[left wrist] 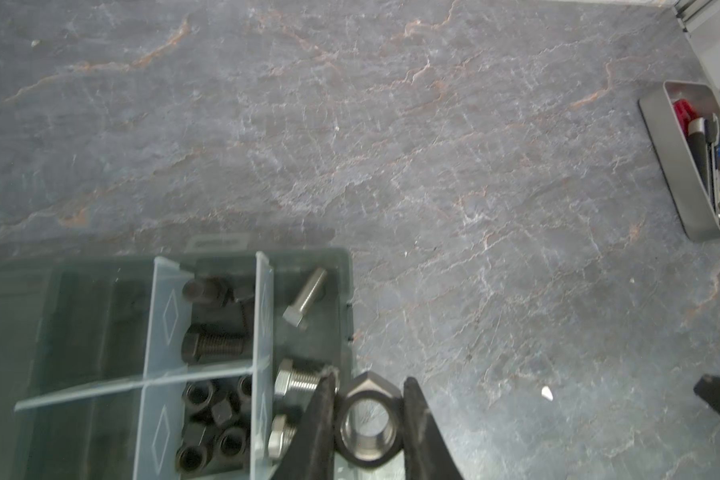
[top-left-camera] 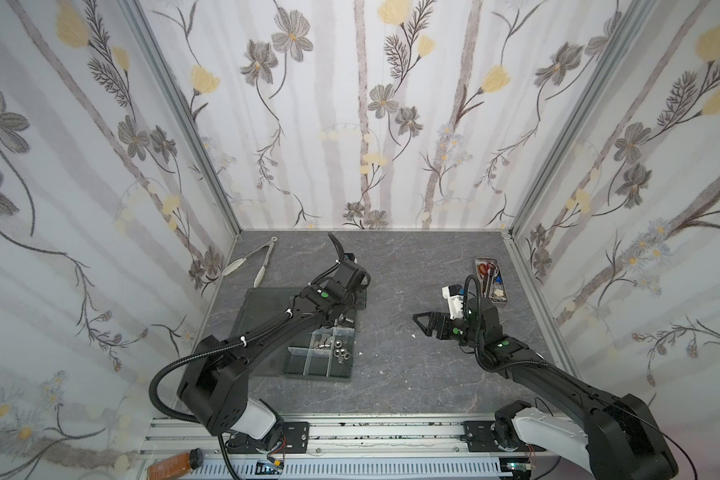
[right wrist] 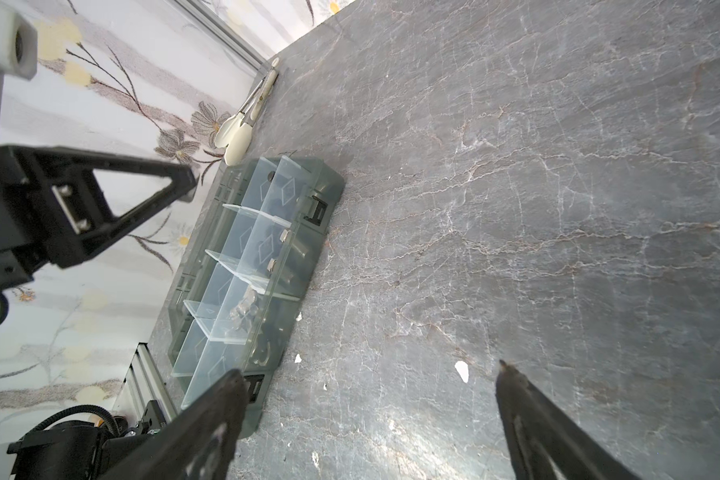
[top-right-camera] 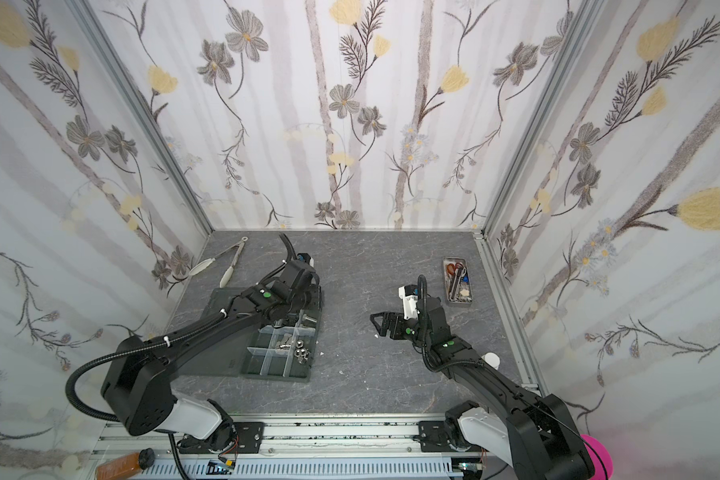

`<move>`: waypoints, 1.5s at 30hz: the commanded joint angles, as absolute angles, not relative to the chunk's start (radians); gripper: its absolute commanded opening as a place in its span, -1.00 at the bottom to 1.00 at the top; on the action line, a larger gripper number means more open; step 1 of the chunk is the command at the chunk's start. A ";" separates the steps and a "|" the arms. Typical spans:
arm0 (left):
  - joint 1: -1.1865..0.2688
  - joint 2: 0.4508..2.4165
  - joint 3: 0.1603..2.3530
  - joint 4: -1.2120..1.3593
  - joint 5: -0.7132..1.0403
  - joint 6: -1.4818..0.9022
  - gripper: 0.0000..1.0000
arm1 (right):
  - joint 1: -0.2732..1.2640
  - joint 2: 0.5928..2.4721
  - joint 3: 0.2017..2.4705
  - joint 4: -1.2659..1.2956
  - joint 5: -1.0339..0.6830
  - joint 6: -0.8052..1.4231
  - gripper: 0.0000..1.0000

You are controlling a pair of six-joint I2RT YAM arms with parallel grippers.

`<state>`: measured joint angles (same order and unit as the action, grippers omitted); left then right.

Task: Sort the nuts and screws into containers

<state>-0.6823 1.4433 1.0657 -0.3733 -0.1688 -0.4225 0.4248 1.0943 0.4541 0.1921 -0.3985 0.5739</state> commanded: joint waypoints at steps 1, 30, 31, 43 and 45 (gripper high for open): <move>-0.689 1.363 0.982 -0.369 -0.184 -0.470 -0.58 | 0.426 1.096 0.454 0.230 -0.410 0.593 0.93; -0.841 1.166 0.635 -0.387 -0.190 -0.629 -0.34 | 0.435 1.127 0.471 0.191 -0.294 0.599 0.99; -0.842 1.166 0.636 -0.389 -0.190 -0.630 -0.26 | 0.434 1.124 0.471 0.192 -0.287 0.597 0.99; -0.838 1.101 0.781 -0.506 -0.343 -0.576 0.36 | 0.429 1.038 0.476 0.142 -0.123 0.566 0.99; -0.832 1.077 0.794 -0.515 -0.384 -0.561 0.46 | 0.427 1.005 0.474 0.123 -0.055 0.564 0.99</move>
<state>-0.8379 1.0977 0.7742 -0.4744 -0.2890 -0.5854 0.4286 1.0328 0.4725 0.1387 -0.1661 0.5819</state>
